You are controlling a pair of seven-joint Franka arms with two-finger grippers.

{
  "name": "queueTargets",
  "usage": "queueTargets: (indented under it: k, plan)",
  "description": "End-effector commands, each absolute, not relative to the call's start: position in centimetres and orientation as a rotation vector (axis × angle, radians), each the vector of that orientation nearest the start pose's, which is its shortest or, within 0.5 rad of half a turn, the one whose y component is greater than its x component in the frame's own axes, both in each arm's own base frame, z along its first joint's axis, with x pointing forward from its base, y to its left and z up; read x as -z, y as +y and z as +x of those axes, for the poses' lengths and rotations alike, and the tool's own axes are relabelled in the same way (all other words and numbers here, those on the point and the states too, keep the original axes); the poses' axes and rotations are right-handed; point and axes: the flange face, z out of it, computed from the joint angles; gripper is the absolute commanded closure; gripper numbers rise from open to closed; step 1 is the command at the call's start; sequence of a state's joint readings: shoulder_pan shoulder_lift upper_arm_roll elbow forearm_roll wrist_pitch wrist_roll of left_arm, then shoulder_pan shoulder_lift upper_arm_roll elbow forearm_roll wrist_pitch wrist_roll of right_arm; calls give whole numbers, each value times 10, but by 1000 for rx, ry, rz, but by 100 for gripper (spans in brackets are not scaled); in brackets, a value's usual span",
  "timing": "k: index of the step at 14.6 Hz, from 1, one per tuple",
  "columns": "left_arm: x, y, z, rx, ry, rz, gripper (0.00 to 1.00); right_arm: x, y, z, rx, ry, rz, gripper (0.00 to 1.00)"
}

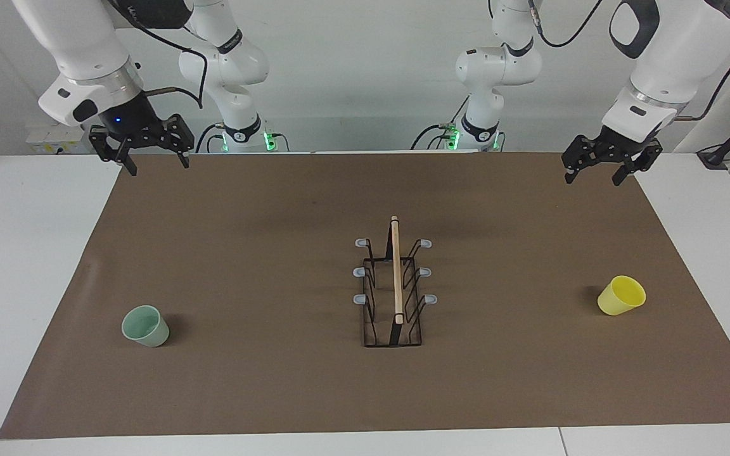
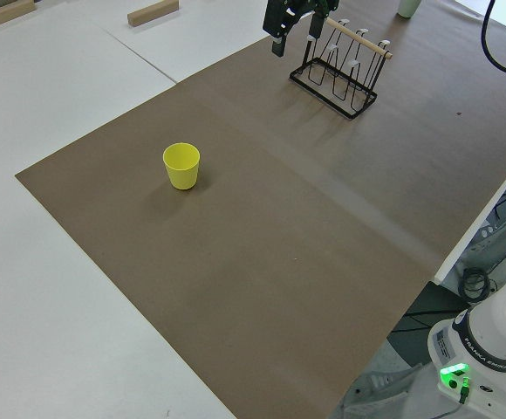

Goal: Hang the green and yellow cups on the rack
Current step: 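Move the right gripper toward the pale green cup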

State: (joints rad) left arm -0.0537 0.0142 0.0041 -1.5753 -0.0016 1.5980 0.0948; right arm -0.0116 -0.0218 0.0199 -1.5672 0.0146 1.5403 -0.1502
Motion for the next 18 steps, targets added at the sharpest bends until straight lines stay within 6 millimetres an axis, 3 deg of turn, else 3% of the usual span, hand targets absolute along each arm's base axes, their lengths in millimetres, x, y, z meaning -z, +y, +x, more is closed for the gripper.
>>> queueTargets:
  k: [1, 6, 9, 12, 17, 18]
  plan:
    - [-618, -26, 554, 41, 212, -3140, 0, -638, 5, 547, 10, -231, -3126, 0]
    - [-618, -28, 553, 29, 210, -3139, 0, -632, 7, 551, 4, -248, -3141, 0]
    - [-618, -29, 554, 39, 207, -3139, 0, -625, 10, 556, -26, -409, -3232, 0]
    - [-618, -26, 555, 46, 205, -3139, 0, -624, 30, 560, -89, -1047, -3285, 0]
    - [-617, -24, 555, 30, 178, -3170, 0, -623, 15, 560, -369, -1890, -3064, 0]
    - [-617, -21, 557, 28, 135, -3189, 0, -620, 12, 559, -431, -1980, -3016, 0]
